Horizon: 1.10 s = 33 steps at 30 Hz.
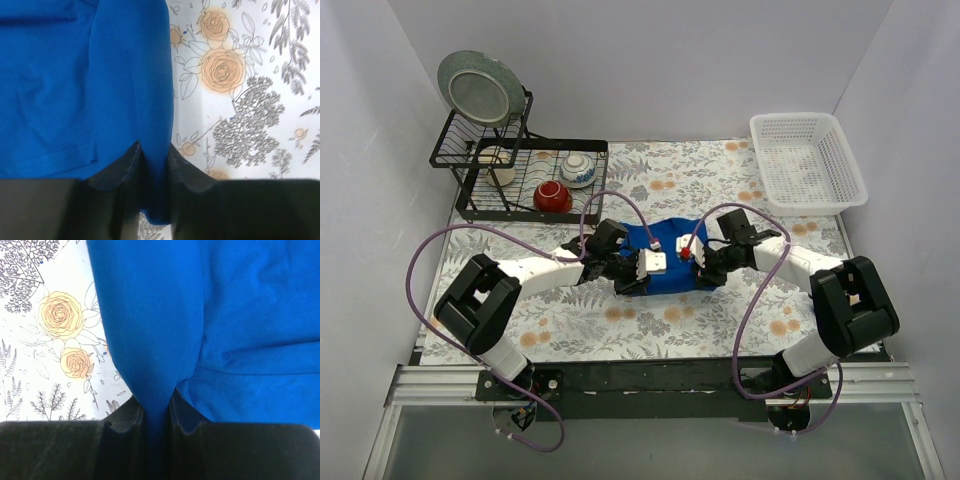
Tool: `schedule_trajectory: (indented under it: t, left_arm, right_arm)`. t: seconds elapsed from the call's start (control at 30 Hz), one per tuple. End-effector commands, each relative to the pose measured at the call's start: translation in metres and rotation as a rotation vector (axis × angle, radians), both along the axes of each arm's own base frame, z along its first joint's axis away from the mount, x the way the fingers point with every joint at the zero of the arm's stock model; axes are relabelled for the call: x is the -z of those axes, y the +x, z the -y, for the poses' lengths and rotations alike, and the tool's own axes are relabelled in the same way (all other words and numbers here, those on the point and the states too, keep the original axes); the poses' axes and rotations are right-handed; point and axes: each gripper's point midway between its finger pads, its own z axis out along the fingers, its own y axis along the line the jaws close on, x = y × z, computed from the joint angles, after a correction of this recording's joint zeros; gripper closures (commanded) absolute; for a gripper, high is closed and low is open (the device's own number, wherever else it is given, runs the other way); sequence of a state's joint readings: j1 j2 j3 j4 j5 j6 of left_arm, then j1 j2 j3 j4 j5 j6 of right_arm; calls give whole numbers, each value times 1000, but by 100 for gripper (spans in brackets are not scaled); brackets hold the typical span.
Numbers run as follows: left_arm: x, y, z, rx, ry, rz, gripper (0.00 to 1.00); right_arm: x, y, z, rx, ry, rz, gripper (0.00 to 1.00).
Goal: Roll the t-shirts
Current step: Roll the T-shirt to the center of the board.
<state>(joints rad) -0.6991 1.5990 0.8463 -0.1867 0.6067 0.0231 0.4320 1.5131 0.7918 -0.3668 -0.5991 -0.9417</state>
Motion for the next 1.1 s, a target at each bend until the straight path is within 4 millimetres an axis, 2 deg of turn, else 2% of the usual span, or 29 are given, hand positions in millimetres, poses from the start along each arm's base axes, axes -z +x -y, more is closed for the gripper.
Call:
schedule_trajectory:
  t: [0.0, 0.03, 0.07, 0.1, 0.17, 0.27, 0.3, 0.33, 0.43, 0.6, 0.77, 0.93, 1.07]
  left_arm:
    - [2, -3, -3, -1, 43, -36, 89]
    - [2, -2, -5, -18, 53, -70, 94]
    - [3, -4, -6, -48, 61, -139, 99]
    - [-5, -7, -8, -58, 75, -205, 100]
    - [-12, -9, -13, -85, 61, -322, 100]
    - [-26, -23, -24, -76, 65, -431, 100]
    - [-26, -32, -30, -59, 85, -458, 100]
    - [-28, -35, -33, -59, 87, -471, 100]
    - [-25, -35, -40, -101, 104, -499, 100]
    - [-20, -33, -41, -86, 117, -578, 100]
    - [-9, -11, -43, -109, 132, -560, 100]
    - [8, 6, -58, -138, 169, -538, 100]
    - [24, 17, -64, -153, 202, -523, 99]
  right_arm:
    - [-10, -10, -7, -15, 27, -110, 99]
    - [-10, -17, -6, -28, 21, -143, 99]
    - [-18, -15, -8, -45, 26, -151, 99]
    - [-16, -31, -3, -67, 7, -237, 99]
    - [-27, -36, -4, -100, 18, -289, 99]
    - [-34, -63, 8, -136, -18, -456, 99]
    - [-37, -65, 7, -149, -11, -486, 99]
    - [-42, -78, 13, -179, -26, -546, 99]
    - [-42, -88, 15, -196, -36, -650, 99]
    - [-33, -86, 10, -161, -29, -763, 99]
    - [-24, -71, 2, -131, -30, -815, 99]
    - [-12, -57, -3, -121, -37, -836, 99]
    - [6, -45, -3, -109, -63, -868, 99]
